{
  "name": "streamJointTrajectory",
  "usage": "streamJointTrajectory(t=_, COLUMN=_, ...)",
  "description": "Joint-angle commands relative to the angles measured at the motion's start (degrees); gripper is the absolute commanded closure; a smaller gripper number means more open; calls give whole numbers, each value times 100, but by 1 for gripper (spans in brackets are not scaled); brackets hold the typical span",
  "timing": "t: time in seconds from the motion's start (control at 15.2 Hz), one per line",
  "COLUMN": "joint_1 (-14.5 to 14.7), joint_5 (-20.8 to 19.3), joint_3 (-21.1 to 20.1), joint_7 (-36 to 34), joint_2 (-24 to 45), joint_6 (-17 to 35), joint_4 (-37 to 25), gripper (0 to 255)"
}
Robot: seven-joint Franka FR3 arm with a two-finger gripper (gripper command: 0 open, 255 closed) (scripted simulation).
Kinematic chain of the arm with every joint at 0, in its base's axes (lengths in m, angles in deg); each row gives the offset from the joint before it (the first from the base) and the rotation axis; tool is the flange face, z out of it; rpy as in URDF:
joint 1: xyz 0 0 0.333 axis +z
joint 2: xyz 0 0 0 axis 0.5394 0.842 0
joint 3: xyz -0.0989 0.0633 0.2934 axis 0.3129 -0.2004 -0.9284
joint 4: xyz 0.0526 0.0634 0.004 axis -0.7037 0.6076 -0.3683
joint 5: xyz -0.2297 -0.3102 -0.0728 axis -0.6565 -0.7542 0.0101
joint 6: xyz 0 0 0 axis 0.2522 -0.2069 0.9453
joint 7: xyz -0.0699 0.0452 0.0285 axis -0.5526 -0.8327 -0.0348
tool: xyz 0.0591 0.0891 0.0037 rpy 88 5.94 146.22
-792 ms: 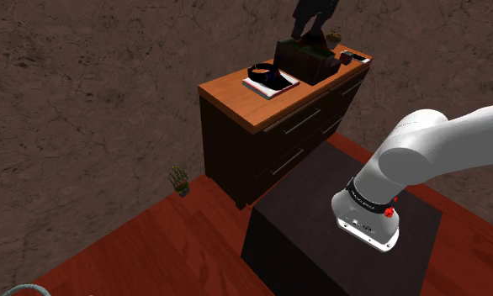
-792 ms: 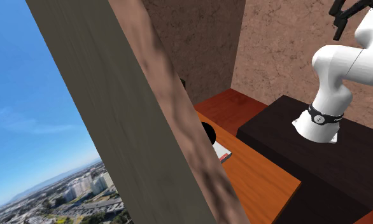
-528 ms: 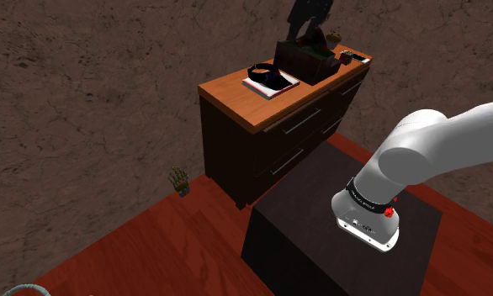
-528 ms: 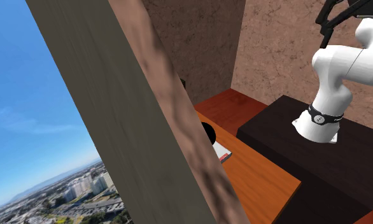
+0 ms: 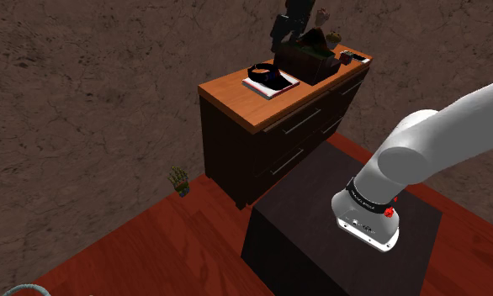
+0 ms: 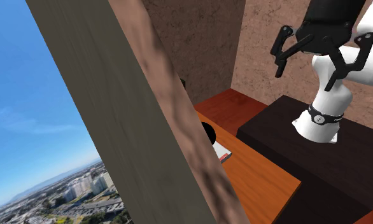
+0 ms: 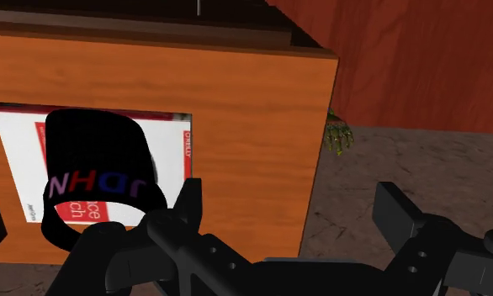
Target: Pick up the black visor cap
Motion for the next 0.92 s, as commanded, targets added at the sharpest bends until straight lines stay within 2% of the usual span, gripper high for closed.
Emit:
streamJointTrajectory(t=0.0, joint_1=-20, joint_5=-21, joint_3=86, joint_7=143, joint_2=361, joint_6=244, joint_4=-102, gripper=0)
streamJointTrajectory(t=0.46, joint_1=-81, joint_5=32, joint_3=350, joint_7=641, joint_2=1771, joint_6=951, joint_4=-735, gripper=0)
streamJointTrajectory(t=0.86, joint_1=-181, joint_5=201, joint_3=493, joint_7=1071, joint_2=3049, joint_6=1331, joint_4=-1569, gripper=0)
